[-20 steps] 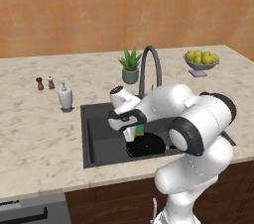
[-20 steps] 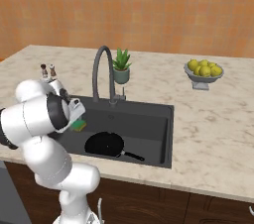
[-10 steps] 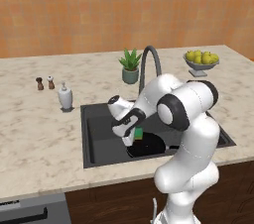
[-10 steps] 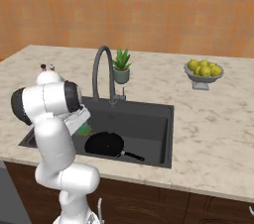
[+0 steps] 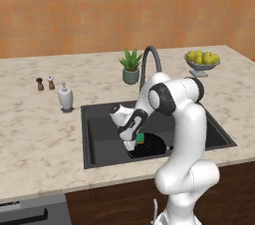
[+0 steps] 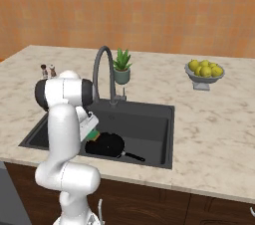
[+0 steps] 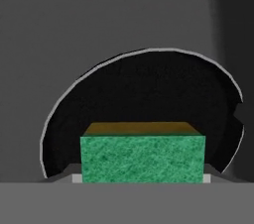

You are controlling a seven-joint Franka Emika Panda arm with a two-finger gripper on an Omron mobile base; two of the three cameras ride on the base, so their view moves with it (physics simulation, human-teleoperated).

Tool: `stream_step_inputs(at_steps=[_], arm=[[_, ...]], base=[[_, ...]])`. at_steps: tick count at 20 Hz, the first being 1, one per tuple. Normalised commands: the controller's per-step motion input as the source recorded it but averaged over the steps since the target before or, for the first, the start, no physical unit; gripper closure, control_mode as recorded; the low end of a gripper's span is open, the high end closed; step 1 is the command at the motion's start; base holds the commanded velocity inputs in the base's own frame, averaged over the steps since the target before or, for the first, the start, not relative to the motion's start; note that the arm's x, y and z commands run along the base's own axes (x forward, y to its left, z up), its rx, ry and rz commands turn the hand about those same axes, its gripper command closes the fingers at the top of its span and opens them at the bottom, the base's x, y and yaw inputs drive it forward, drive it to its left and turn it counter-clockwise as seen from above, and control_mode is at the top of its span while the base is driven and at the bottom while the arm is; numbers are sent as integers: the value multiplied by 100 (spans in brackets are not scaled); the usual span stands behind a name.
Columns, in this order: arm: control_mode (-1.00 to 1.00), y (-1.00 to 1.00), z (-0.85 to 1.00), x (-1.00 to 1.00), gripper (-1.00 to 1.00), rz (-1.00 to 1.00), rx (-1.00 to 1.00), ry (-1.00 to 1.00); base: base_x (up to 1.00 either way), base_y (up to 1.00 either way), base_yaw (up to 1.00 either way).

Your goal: Pick the pan and sponge and place them into the sink. Then turn on the water.

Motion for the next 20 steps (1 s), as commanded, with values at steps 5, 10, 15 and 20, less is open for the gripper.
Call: stream_step_inputs(at_steps=[5, 10, 15, 20], arm=[[-100, -22, -53, 23, 100, -7, -8, -5], [-100, -25, -54, 11, 100, -9, -8, -8], [-100, -23, -50, 9, 100, -9, -6, -5], [-100, -20, -9, 8, -100, -7, -1, -10]], base=[[0, 0, 0], [0, 0, 0], [0, 0, 0], [0, 0, 0]])
